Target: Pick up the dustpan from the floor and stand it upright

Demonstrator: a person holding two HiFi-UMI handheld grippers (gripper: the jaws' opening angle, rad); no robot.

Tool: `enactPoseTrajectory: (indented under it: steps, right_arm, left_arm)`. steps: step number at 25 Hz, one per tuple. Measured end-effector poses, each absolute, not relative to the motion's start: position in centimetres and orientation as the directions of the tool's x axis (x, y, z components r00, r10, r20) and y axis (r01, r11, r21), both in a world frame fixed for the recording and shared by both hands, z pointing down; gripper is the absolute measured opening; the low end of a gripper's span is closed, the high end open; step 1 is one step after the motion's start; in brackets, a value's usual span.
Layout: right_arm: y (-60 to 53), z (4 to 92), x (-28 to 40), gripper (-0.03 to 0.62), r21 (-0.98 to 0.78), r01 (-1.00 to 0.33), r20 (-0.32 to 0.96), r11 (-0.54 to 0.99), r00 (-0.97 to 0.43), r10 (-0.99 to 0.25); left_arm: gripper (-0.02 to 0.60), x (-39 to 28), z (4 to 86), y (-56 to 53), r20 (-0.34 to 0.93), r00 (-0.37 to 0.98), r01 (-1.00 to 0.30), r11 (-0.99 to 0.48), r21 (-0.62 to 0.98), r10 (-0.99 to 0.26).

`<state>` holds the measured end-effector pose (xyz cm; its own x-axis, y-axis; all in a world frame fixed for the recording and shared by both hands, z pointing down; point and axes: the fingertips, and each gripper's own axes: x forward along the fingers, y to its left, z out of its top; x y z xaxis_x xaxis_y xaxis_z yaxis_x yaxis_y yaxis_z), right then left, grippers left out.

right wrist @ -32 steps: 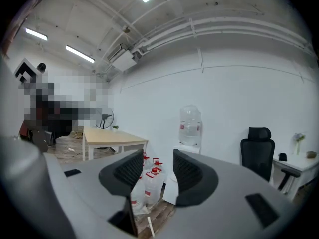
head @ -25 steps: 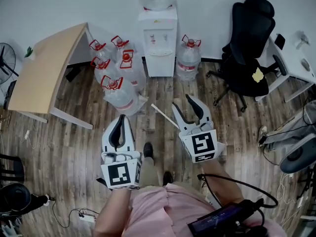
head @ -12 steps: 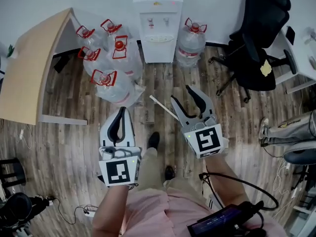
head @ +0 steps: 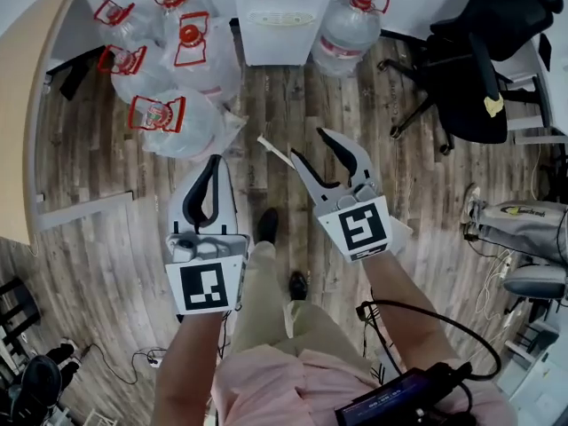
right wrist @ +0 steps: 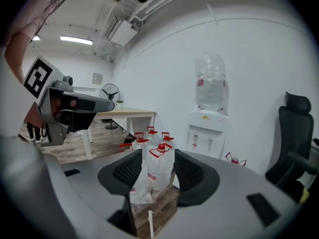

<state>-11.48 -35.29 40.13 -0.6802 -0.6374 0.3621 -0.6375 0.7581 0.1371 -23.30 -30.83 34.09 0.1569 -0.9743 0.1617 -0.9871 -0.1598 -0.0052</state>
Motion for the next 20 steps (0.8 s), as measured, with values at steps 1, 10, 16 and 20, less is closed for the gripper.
enactPoseTrajectory:
  steps: [1, 10, 16, 20]
  right_arm:
    - [-35.4, 41.5, -11.9, 0.206, 0.129, -0.631, 0.374, 0.765, -0.683, -0.627]
    - [-36.6, 53.3, -13.8, 0.209, 0.07, -0.591, 0.509, 0.804, -0.672, -0.538]
    - [-37.5, 56.8, -14.9, 0.209, 0.069, -0.578, 0.561, 0.813, -0.652, -0.51]
    - [-38.5, 57.5, -16.0, 0.21, 0.075, -0.563, 0.566, 0.823, -0.656, -0.5]
  left_arm:
    - [0.014, -23.4, 35.3, -31.4, 0.17, 0.163, -0.986, -0.167, -0.006, -0.972]
    - [0.014, -24.3, 45.5, -36.0, 0.228, 0.175, -0.985, -0.168, 0.049, -0.958]
    - [0.014, -25.8, 48.2, -37.1, 0.258, 0.178, -0.983, -0.159, 0.091, -0.95]
    - [0.014, -25.9, 48.9, -38.1, 0.262, 0.181, -0.982, -0.161, 0.094, -0.948]
